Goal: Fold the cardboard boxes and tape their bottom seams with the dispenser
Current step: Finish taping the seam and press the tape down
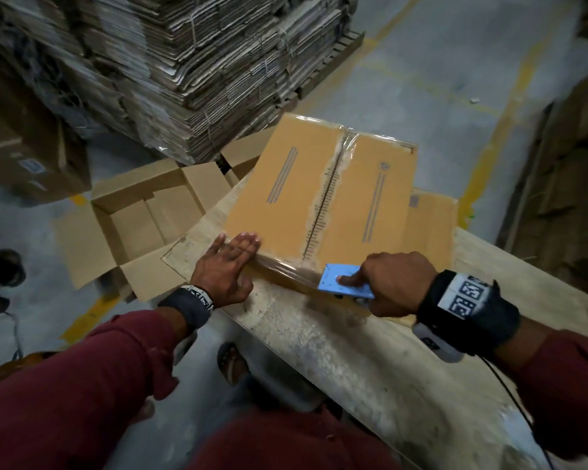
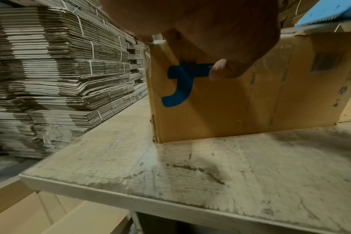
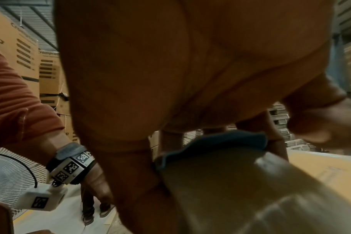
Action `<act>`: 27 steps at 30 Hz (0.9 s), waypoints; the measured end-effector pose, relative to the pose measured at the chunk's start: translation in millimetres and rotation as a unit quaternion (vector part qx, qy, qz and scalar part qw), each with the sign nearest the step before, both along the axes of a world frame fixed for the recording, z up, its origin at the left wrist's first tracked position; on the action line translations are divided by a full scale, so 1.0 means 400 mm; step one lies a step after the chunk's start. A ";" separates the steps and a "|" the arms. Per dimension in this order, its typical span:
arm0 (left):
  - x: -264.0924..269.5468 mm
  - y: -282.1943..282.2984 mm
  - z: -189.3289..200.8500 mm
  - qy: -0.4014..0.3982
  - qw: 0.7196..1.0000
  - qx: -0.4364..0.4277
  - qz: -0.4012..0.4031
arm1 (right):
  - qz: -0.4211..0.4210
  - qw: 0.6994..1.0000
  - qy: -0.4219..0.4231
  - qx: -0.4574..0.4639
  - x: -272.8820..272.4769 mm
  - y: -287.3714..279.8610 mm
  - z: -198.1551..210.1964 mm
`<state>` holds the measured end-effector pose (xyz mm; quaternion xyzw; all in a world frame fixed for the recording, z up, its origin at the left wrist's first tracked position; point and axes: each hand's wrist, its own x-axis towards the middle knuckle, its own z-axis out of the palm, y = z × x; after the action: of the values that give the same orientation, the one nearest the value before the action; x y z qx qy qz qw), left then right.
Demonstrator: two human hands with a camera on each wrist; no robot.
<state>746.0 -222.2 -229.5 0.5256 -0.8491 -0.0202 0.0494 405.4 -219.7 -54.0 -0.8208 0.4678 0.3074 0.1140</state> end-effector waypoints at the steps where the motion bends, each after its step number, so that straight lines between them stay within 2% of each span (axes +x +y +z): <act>1: 0.000 0.000 0.001 -0.001 1.000 0.002 0.001 | -0.003 1.000 0.000 -0.001 0.007 0.000 -0.004; 10: -0.006 0.006 -0.002 0.001 1.000 0.006 0.022 | -0.006 1.000 -0.016 0.025 0.038 -0.031 0.012; 16: 0.002 0.004 -0.017 0.009 1.000 -0.005 0.012 | -0.007 0.999 -0.048 -0.002 0.005 -0.035 0.083; 21: 0.002 0.012 -0.017 0.007 1.000 -0.003 0.013 | -0.009 0.999 -0.003 0.043 0.051 -0.054 0.031; 27: -0.053 0.032 0.014 -0.001 0.999 -0.050 0.018 | 0.005 0.999 0.005 0.036 0.052 -0.077 0.027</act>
<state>724.7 -209.5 -224.1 0.5380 -0.8392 0.0232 0.0752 426.1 -250.5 -43.2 -0.8169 0.4527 0.3290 0.1396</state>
